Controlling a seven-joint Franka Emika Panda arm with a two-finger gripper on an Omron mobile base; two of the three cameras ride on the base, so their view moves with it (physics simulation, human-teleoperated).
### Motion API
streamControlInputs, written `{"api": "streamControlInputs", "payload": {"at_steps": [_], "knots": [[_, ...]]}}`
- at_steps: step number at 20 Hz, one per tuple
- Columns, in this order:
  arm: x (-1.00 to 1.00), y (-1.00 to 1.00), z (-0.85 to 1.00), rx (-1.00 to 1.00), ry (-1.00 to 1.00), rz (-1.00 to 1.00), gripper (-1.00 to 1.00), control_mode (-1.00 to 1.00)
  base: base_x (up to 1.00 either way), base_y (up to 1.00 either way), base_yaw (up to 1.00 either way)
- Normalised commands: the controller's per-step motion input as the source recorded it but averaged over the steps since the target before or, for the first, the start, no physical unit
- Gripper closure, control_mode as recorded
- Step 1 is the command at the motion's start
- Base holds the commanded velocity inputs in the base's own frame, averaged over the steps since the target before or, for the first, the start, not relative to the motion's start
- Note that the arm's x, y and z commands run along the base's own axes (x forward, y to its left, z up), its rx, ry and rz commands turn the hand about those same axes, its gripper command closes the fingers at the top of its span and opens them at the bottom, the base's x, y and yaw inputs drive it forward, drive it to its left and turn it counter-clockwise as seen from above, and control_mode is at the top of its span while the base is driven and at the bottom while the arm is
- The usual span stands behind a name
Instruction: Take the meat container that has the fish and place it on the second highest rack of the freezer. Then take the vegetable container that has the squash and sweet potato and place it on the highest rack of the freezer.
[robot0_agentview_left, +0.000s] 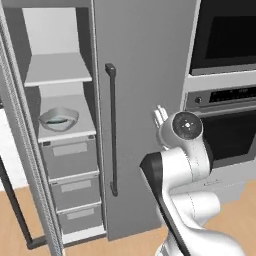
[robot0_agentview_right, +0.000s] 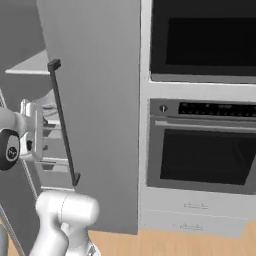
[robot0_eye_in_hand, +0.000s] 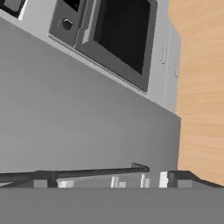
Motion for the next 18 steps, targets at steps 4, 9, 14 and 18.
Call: {"api": "streamControlInputs", "payload": {"at_steps": [4, 9, 14, 18], "knots": [[0.00, 0.00, 0.00, 0.00, 0.00, 0.00, -1.00, 1.00, 0.49, -1.00, -0.44], [0.00, 0.00, 0.00, 0.00, 0.00, 0.00, -1.00, 1.00, 0.70, -1.00, -0.36], [0.00, 0.00, 0.00, 0.00, 0.00, 0.00, -1.00, 1.00, 0.94, -0.97, -0.29], [0.00, 0.00, 0.00, 0.00, 0.00, 0.00, -1.00, 1.00, 0.83, -0.97, -0.44]]}}
